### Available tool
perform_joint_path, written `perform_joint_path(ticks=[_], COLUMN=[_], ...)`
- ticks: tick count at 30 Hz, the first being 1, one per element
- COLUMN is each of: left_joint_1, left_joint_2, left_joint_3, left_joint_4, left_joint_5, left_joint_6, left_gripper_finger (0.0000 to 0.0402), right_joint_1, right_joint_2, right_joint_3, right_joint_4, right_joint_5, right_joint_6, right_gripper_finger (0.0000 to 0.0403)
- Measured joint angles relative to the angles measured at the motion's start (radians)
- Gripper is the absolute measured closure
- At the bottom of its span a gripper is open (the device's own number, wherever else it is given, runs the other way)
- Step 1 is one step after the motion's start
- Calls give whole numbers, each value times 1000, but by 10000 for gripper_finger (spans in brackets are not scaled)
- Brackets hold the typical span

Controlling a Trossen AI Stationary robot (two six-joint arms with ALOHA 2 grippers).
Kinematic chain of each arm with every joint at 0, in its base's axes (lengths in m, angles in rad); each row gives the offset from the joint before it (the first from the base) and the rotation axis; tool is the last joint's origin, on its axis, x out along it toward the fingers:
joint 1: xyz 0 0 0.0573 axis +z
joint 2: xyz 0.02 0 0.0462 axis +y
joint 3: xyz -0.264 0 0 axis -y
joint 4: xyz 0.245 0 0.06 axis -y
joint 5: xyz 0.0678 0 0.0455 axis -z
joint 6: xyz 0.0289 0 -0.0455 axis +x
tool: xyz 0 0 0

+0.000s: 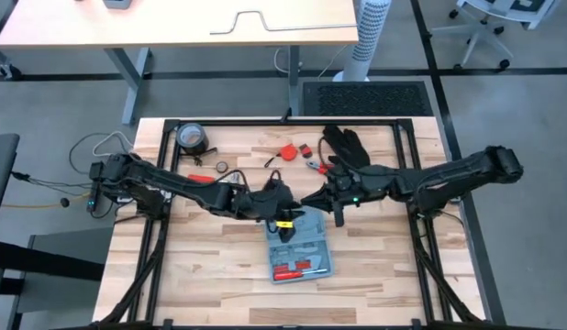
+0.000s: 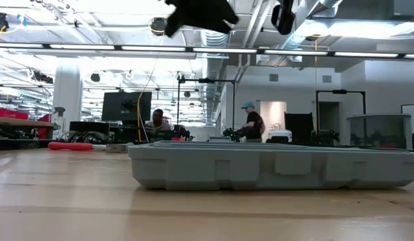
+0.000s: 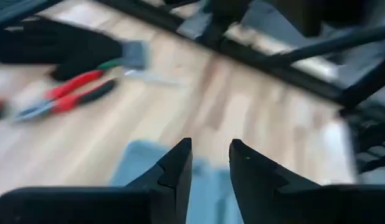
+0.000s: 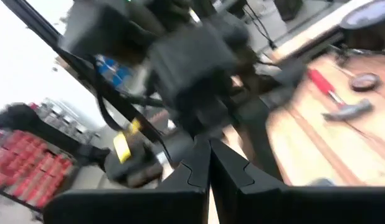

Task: Prefit tool cases
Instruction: Put the orange hammer into the gray toolbox

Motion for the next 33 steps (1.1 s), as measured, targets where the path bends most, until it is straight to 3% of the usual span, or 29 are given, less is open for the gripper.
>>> perform_joint_path(ticks=[4,6,11,15,18,24,27,33], left_joint_1=[-34,-40,9,105,189,363,443,579], left_joint_2=[-66,-112,-229,-342,-389,-425,-416,-402], left_joint_3=[-23,-82,-315,-421,-438,-443,-465,-513], left_joint_4=[-108,-68,52,-5,-179,-487,-545,-561], left_joint_5=[-128,-124,-7,79,127,273,327,330], left_joint_6=[7,15,17,95,201,484,609,758], left_gripper_finger=[305,305,305,305,305,305,305,303], right_joint_1=[-31,-48,-84,-164,-193,-192,-202,-249], right_joint_2=[-15,-28,-33,-38,-38,-38,-34,-32], right_joint_3=[0,0,0,0,0,0,0,0], right_joint_4=[-24,-8,-11,-53,-88,-102,-101,-104], right_joint_5=[0,-1,-9,-8,-4,-55,-61,-62], right_joint_6=[-45,-65,-63,36,96,-63,-85,-120], right_gripper_finger=[388,388,388,388,388,388,387,356])
